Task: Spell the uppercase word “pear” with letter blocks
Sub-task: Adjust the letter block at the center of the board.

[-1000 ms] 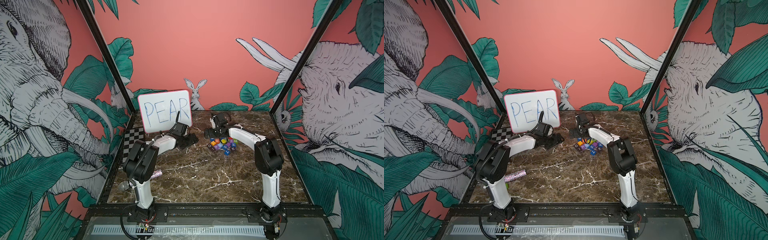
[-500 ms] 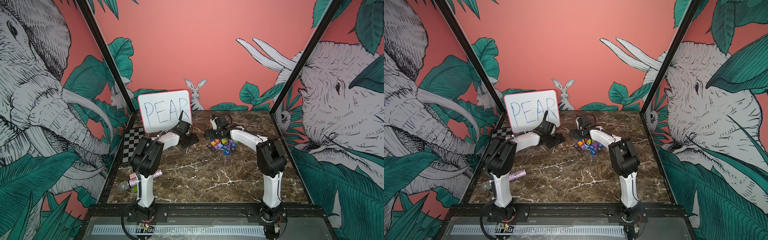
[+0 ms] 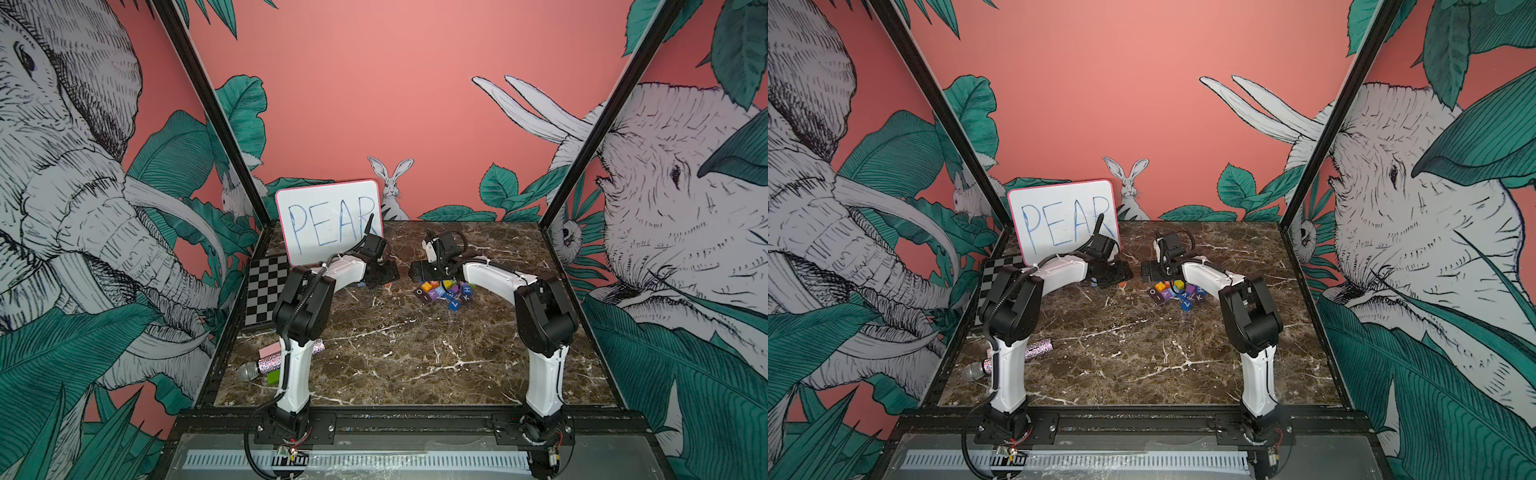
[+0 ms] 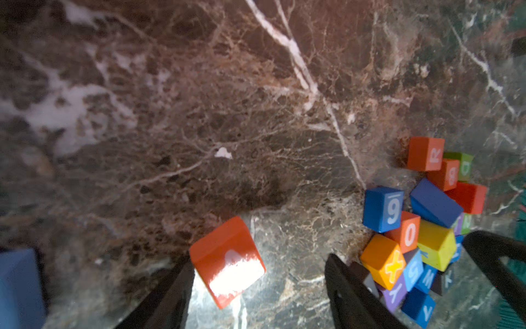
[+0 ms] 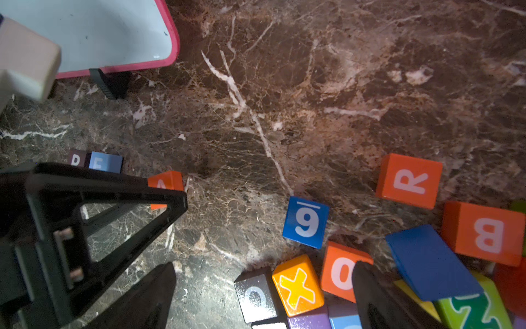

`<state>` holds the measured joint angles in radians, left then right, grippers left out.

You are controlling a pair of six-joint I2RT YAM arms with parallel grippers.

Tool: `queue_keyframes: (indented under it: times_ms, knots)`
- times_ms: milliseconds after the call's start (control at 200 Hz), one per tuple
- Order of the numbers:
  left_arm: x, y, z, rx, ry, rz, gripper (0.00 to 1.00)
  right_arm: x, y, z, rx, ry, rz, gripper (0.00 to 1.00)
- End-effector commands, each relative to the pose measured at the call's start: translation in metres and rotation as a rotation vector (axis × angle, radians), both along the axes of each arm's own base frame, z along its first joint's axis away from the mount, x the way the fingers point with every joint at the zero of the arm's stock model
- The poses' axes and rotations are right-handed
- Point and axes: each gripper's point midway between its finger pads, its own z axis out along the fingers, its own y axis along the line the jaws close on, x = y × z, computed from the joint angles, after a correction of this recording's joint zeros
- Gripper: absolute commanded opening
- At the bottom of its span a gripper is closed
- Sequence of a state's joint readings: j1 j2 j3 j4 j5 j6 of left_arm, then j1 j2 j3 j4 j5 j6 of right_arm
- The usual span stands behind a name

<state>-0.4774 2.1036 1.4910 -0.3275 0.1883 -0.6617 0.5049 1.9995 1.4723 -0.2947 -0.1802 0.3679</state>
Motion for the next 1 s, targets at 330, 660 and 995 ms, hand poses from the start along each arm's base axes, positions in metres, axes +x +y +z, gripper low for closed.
queue_keyframes:
  times_ms: [330,660,995]
  knots:
    - [-0.014,0.007,-0.016,0.302,0.037,-0.104,0.54,0.007,0.002,0.025,0.073,-0.057,-0.006,0.98]
    - [-0.010,0.009,-0.022,0.354,0.038,-0.109,0.43,0.007,-0.003,0.022,0.082,-0.047,-0.016,0.99]
    - [-0.010,0.012,-0.013,0.347,0.014,-0.077,0.36,0.006,-0.003,0.021,0.098,-0.040,-0.020,0.99]
